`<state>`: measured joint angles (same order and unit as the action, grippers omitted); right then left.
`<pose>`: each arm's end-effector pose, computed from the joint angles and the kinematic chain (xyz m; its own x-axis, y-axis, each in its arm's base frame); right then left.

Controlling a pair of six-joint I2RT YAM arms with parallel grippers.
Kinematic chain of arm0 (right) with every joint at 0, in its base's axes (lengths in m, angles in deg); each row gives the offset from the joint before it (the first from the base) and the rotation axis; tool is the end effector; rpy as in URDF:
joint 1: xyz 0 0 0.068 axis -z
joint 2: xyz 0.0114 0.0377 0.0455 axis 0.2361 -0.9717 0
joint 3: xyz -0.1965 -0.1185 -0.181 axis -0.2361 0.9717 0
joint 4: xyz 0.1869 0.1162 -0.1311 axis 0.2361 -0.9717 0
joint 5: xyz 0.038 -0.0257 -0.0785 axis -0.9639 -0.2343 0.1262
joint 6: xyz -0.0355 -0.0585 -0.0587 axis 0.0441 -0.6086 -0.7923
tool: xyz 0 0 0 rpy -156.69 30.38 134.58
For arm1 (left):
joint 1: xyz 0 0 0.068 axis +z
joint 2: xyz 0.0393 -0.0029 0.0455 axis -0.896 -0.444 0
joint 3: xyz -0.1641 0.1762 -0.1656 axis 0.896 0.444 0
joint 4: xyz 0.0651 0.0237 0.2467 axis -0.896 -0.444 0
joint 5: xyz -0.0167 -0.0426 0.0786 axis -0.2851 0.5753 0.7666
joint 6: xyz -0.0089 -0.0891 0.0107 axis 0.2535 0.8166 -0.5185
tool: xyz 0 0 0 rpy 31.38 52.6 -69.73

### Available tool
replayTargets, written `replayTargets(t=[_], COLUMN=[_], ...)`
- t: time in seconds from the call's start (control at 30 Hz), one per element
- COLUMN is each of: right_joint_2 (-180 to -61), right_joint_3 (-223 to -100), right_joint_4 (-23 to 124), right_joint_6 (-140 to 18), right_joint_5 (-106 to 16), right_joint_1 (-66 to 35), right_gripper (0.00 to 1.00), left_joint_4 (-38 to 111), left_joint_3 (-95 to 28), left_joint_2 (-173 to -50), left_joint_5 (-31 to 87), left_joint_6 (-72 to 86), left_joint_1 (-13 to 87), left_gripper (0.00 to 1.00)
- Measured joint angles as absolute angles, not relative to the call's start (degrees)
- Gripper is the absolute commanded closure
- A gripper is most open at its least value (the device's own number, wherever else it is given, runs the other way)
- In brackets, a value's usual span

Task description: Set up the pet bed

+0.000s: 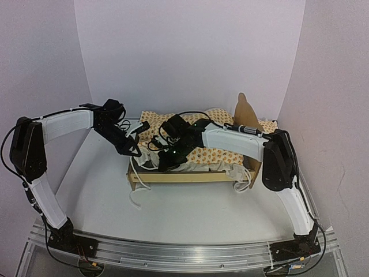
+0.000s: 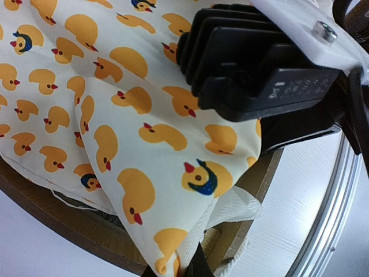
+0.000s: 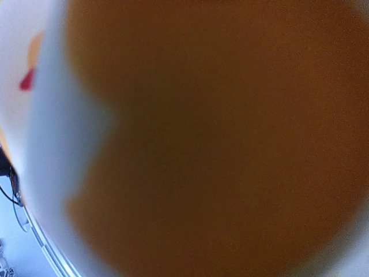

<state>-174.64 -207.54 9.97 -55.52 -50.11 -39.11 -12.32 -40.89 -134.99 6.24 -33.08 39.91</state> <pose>0.3222 0.4542 0.1937 -0.6640 -0.5283 -0.5292 -0.7298 0.6117 0.3052 0.3217 -0.1852 0.2366 -0.4842 0.6648 -0.5689 0.8672 0.4510 -0.2111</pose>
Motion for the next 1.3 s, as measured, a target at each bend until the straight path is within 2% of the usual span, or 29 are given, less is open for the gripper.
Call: replayTargets(t=[0.07, 0.1, 0.2, 0.27, 0.43, 0.53, 0.6, 0.73, 0.97, 1.2, 1.3], right_joint_2=[-174.6, -174.7, -175.5, -176.8, -177.6, -177.4, -176.6, -172.1, -159.0, -141.7, -136.9], right_joint_3=[-207.3, -207.3, -207.6, -208.7, -209.5, -210.5, -211.1, -211.8, -207.8, -184.7, -177.3], right_joint_4=[9.9, 9.8, 10.4, 10.7, 10.0, 8.9, 8.3, 7.5, 8.7, 9.0, 8.0], right_joint_6=[-56.2, -56.2, -55.6, -54.9, -51.9, -50.3, -49.3, -48.4, -45.2, -36.3, -32.5], right_joint_5=[-50.8, -51.0, -51.2, -50.7, -50.3, -50.2, -50.0, -49.9, -49.4, -39.8, -35.6], right_joint_1=[-39.1, -39.1, -39.0, -38.8, -38.5, -38.7, -38.8, -39.2, -39.2, -38.6, -38.1], right_gripper=[1.0, 0.95, 0.72, 0.61, 0.52, 0.37, 0.32, 0.3, 0.3, 0.31, 0.31], left_joint_4=[-12.3, -12.3, -12.6, -13.3, -16.1, -18.2, -19.8, -25.0, -35.0, -29.5, -24.9], left_joint_3=[-40.9, -40.9, -40.9, -41.0, -43.0, -45.8, -47.7, -51.9, -55.9, -48.6, -44.6], left_joint_2=[-135.0, -135.0, -135.0, -135.0, -135.0, -134.9, -134.7, -134.5, -134.4, -133.7, -135.3], left_joint_5=[6.3, 6.4, 6.3, 6.3, 5.9, 4.5, 3.1, -1.9, -7.8, -0.2, 5.2], left_joint_6=[-33.1, -33.1, -33.6, -34.5, -37.6, -40.8, -43.6, -50.1, -60.4, -58.1, -57.0], left_joint_1=[39.9, 39.9, 39.9, 39.9, 39.9, 39.9, 39.9, 39.9, 37.6, 24.0, 21.4], left_gripper=[1.0, 0.98, 0.83, 0.73, 0.57, 0.48, 0.42, 0.37, 0.38, 0.33, 0.33])
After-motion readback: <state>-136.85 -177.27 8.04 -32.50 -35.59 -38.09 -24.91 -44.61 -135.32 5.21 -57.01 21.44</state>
